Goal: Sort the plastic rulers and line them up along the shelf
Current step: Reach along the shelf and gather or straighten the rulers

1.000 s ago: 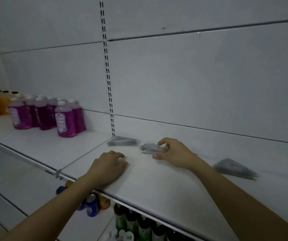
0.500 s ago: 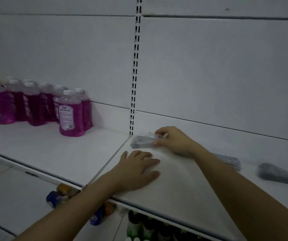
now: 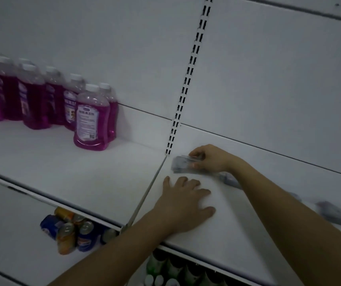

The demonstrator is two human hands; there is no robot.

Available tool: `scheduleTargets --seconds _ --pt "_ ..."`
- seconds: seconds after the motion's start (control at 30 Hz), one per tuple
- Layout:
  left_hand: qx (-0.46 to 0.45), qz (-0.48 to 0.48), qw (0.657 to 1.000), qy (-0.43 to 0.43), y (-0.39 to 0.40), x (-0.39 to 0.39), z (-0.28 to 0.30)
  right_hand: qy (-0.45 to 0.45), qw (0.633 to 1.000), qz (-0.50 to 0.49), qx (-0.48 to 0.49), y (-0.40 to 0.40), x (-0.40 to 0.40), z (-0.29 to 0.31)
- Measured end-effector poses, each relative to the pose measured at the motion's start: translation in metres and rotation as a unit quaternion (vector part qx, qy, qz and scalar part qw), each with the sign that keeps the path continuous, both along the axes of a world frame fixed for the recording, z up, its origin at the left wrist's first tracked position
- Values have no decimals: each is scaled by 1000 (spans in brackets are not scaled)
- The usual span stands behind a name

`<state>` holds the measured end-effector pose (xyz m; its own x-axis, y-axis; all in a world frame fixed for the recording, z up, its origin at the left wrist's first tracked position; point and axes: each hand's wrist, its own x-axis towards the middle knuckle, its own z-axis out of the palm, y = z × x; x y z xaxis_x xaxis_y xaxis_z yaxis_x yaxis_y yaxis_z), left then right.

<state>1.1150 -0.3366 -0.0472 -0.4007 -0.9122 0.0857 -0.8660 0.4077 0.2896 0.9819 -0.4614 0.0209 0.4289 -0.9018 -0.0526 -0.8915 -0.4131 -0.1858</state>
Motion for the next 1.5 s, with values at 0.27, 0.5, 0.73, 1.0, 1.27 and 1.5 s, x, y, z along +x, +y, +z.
scheduleTargets --seconds 0.27,0.5,0.73,1.0,1.27,1.5 --pt "-4 0 1000 0 1 0 1 1 1000 0 4 7 7 -2" --pt "2 0 1000 4 1 1 0 -75 996 -34 -30 29 3 -3" --pt "-17 14 1000 -13 8 0 7 -125 987 -91 -51 73 -39 3" --pt "73 16 988 -136 9 -47 68 -97 979 -177 -31 154 -152 28" --pt "5 -64 997 -50 77 -199 78 -112 958 -261 -36 272 -278 27" --pt "-8 -147 989 -11 171 -362 80 -112 925 -357 -60 410 -412 21"
